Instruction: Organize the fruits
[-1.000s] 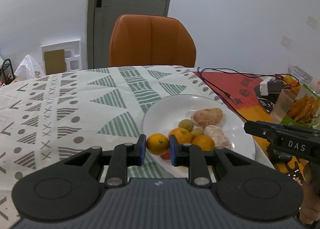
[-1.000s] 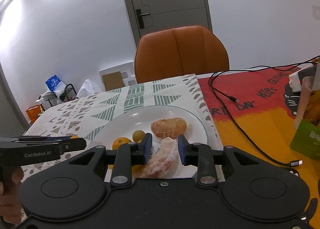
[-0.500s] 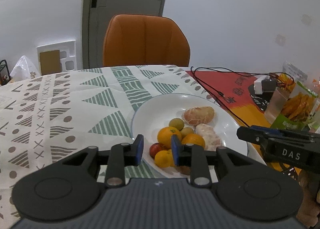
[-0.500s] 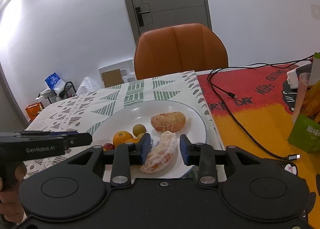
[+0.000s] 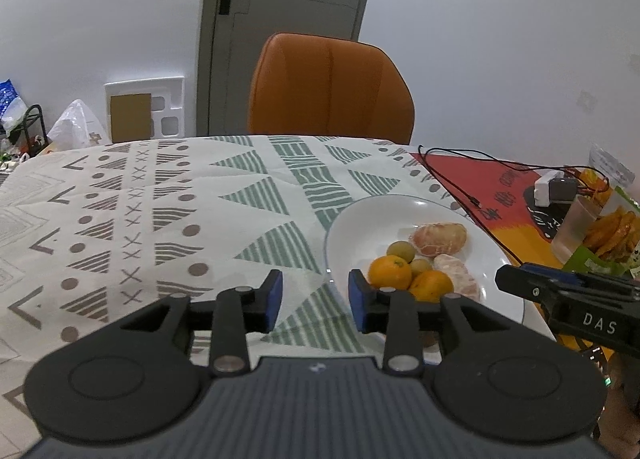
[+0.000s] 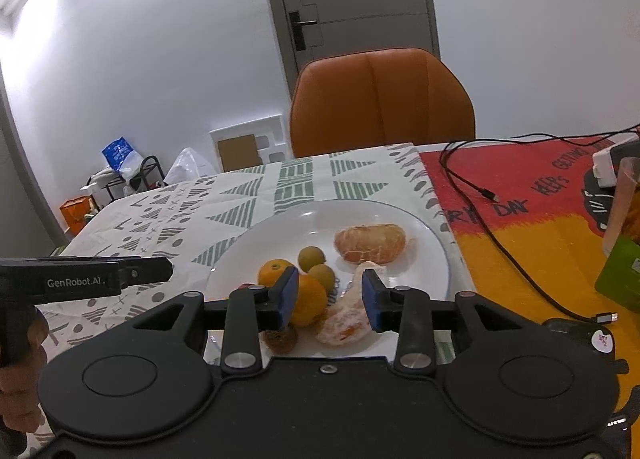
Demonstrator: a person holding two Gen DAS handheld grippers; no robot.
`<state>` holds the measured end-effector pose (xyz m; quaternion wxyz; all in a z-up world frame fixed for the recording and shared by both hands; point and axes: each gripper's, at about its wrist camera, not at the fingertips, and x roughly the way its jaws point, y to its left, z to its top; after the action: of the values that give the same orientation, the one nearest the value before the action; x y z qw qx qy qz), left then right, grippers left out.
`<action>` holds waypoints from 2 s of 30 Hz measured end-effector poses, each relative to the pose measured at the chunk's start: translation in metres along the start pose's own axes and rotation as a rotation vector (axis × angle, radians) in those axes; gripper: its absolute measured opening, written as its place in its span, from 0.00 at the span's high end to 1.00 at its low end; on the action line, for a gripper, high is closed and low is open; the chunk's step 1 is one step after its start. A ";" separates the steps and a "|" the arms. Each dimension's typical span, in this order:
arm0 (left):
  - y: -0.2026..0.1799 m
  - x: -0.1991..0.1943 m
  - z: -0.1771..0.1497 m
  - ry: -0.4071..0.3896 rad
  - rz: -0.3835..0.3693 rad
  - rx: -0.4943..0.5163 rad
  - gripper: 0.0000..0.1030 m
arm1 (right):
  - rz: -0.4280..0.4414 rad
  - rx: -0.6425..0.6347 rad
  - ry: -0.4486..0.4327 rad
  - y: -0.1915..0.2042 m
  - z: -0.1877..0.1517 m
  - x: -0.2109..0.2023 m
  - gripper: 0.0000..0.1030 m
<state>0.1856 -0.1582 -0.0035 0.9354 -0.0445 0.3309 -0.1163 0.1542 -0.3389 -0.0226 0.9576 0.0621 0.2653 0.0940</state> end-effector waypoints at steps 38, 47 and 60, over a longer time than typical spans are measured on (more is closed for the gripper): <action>0.073 -0.128 -0.058 -0.126 0.197 -0.036 0.00 | 0.047 -0.122 -0.061 0.110 -0.032 -0.058 0.00; 0.081 -0.157 -0.065 -0.134 0.194 -0.045 0.00 | 0.071 -0.129 -0.089 0.129 -0.037 -0.085 0.00; 0.083 -0.193 -0.083 -0.140 0.228 -0.027 0.00 | 0.092 -0.123 -0.132 0.138 -0.049 -0.120 0.00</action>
<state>0.0037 -0.0304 0.0366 0.9627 -0.0273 0.2693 -0.0012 0.0073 -0.2270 0.0189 0.9696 0.0214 0.1922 0.1499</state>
